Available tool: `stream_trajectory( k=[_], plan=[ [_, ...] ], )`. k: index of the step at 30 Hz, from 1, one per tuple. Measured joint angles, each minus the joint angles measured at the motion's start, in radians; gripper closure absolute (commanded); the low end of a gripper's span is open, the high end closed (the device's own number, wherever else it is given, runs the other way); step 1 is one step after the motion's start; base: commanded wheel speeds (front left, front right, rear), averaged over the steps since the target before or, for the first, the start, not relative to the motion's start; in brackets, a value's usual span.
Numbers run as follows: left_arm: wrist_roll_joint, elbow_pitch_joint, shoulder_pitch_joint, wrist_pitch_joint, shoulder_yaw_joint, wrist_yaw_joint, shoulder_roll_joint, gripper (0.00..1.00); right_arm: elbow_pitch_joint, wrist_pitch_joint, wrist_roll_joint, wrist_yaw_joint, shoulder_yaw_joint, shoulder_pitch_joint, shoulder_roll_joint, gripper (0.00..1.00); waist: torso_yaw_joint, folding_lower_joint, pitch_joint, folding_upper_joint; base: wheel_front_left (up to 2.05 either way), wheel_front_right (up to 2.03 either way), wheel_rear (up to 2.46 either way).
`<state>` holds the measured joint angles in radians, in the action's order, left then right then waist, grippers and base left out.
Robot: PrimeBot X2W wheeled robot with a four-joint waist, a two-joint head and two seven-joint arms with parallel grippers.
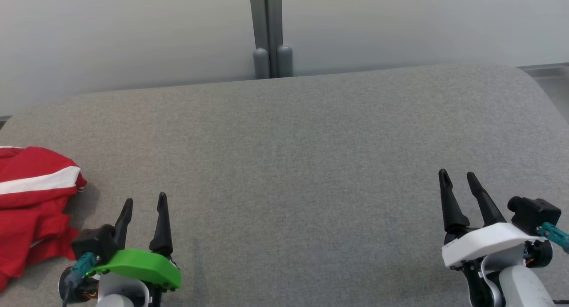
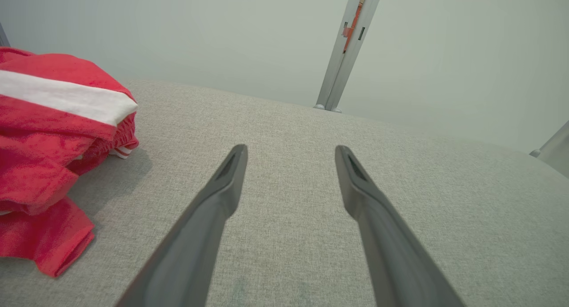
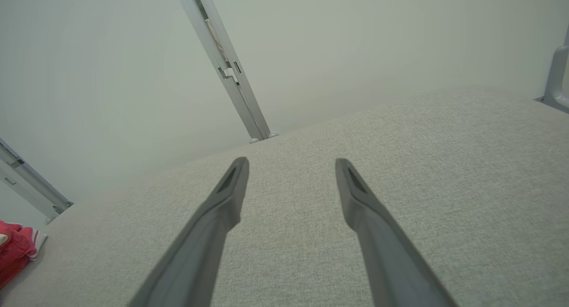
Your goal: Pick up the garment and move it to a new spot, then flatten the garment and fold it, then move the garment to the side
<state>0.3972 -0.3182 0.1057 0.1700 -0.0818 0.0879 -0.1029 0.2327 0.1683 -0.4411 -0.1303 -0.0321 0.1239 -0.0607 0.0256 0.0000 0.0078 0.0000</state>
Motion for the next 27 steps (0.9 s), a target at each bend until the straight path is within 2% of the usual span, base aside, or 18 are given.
stream_trajectory(
  k=[16,27],
  plan=[
    [-0.132,-0.041,0.004,0.035,-0.018,-0.004,0.017,0.00,0.061,0.036,0.161,0.000,0.021,0.034,0.012,0.00,0.013,0.0000,-0.003,0.0000,0.00,0.00,0.00],
    [-0.200,-0.066,-0.002,0.057,-0.009,-0.008,0.036,0.00,0.078,0.058,0.220,0.000,0.019,0.018,0.013,0.00,0.022,0.0000,-0.007,0.0000,0.00,0.00,0.00]
  ],
)
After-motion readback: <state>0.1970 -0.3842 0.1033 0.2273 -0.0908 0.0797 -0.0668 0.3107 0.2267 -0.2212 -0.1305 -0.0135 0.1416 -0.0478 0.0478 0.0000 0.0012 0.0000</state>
